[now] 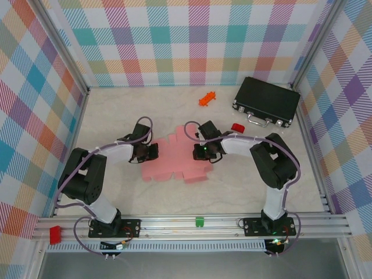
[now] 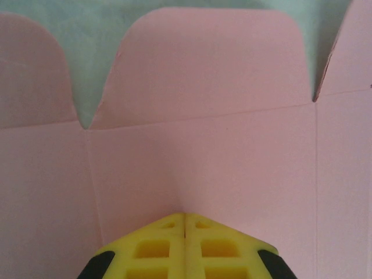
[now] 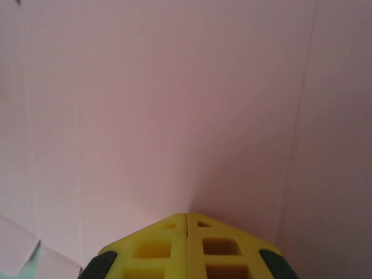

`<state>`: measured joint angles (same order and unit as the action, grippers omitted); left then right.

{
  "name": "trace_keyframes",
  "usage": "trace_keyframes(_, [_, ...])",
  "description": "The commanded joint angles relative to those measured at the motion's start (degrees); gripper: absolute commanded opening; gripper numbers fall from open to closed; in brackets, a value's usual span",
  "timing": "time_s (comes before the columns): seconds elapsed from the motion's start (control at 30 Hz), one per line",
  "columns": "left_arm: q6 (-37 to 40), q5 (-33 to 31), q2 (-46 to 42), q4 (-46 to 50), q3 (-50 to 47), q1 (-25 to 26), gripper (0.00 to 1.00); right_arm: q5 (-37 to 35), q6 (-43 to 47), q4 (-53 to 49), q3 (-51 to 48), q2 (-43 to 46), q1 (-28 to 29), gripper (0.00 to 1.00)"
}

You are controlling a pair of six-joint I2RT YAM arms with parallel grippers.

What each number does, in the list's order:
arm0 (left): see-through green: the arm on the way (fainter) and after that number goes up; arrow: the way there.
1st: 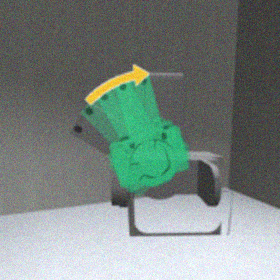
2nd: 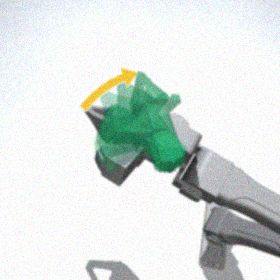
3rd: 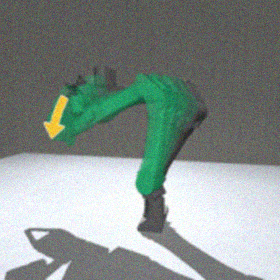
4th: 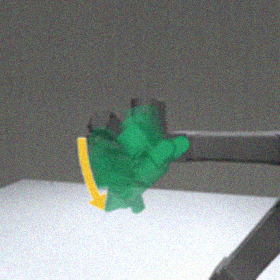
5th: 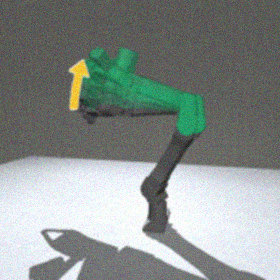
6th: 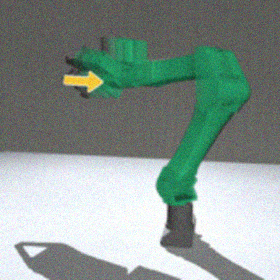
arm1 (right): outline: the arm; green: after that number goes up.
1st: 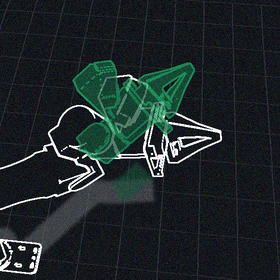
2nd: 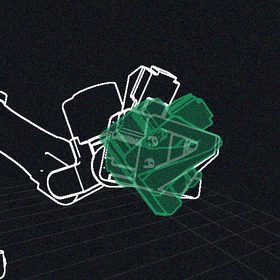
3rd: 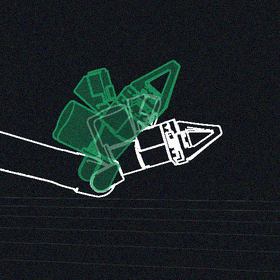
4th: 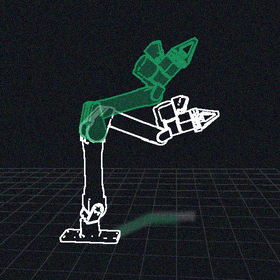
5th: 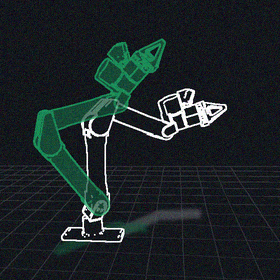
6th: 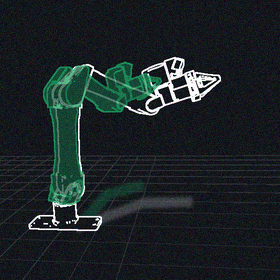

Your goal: Fold the paper box

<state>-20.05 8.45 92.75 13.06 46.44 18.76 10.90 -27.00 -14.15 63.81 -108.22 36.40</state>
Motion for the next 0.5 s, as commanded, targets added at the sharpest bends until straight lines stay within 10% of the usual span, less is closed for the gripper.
trace_keyframes(0.0, [-2.66,-0.25,-2.24,5.02,-3.77,1.46,0.00,-3.24,1.01,-3.69,3.34,-3.17,0.38,0.01])
trace_keyframes(0.47, [-13.84,5.02,-12.94,0.82,-12.05,8.64,0.00,-4.80,6.60,-12.61,27.94,-17.28,0.40,0.03])
